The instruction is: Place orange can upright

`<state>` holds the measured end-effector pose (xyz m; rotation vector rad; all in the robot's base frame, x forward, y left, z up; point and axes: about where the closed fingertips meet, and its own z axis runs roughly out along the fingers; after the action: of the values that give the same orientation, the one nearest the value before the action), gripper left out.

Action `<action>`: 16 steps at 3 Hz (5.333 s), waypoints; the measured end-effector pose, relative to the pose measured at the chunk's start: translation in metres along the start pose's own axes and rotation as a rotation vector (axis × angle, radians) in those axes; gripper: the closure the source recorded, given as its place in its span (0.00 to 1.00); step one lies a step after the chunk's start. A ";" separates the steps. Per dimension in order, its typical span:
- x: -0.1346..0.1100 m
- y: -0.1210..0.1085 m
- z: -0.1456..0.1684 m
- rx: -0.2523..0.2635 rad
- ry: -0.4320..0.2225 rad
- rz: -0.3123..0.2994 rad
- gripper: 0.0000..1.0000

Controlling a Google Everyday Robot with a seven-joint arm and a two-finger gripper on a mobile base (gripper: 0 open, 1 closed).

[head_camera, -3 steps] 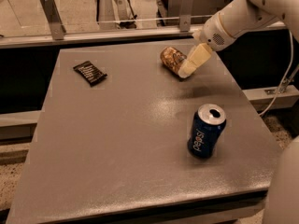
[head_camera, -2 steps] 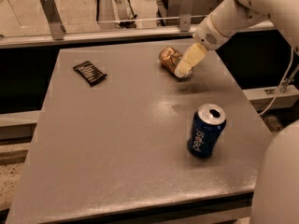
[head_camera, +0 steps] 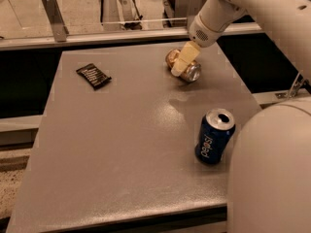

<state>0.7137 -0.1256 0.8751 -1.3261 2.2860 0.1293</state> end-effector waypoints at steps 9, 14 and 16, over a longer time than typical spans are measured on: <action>-0.037 0.040 -0.028 -0.091 -0.126 0.026 1.00; 0.056 0.078 -0.108 -0.458 -0.882 -0.173 1.00; 0.069 0.089 -0.104 -0.504 -1.071 -0.188 1.00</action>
Offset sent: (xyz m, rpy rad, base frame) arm 0.0132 0.0499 -0.0182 -0.1619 0.1597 -0.1214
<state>0.5735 -0.1662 0.9206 -1.2250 1.2347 1.1080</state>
